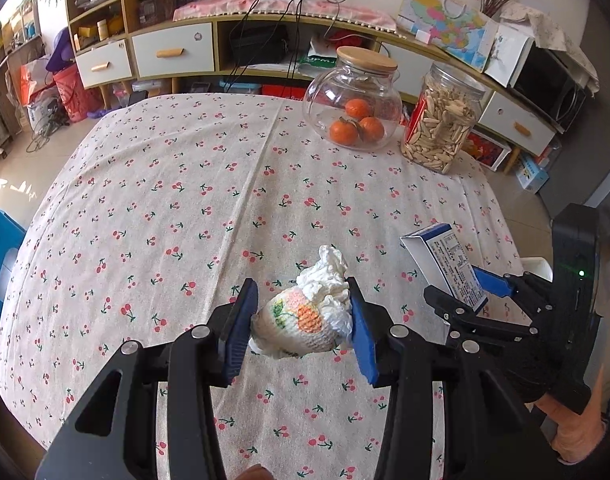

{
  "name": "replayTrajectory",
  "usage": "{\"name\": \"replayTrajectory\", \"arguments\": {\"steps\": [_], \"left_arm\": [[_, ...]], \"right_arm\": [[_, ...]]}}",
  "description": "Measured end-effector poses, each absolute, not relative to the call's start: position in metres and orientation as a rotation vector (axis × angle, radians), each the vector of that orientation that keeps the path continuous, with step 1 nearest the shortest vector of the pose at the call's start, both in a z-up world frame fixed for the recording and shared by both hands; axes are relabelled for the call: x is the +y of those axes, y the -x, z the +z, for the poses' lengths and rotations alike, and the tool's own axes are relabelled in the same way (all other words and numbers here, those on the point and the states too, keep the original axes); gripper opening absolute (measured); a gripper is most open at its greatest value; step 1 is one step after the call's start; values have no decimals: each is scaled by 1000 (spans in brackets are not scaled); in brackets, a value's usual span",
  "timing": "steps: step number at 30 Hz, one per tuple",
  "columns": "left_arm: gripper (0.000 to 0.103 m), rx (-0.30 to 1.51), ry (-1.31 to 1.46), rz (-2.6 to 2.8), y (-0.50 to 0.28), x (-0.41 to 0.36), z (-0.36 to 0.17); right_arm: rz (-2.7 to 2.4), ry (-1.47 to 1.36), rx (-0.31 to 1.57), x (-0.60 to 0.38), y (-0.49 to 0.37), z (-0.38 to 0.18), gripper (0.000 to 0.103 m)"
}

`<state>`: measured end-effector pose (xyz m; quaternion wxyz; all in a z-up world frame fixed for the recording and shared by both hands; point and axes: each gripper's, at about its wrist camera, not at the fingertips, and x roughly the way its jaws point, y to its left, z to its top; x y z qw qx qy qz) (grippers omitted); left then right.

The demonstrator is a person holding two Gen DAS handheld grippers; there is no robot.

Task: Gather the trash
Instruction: 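Carry the card box to the bin and open the right tool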

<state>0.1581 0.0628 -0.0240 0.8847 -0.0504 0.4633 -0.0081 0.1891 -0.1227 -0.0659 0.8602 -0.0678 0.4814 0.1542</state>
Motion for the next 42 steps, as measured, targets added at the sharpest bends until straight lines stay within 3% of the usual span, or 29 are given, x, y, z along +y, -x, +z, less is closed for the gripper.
{"name": "replayTrajectory", "arguments": {"steps": [18,42], "left_arm": [[44,900,61,-70,-147,11,-24],[44,844,-74,-243,-138,-143,1]], "right_arm": [[237,18,888,-199,-152,-32,56],[-92,-210,796,-371,-136,-12,56]]}}
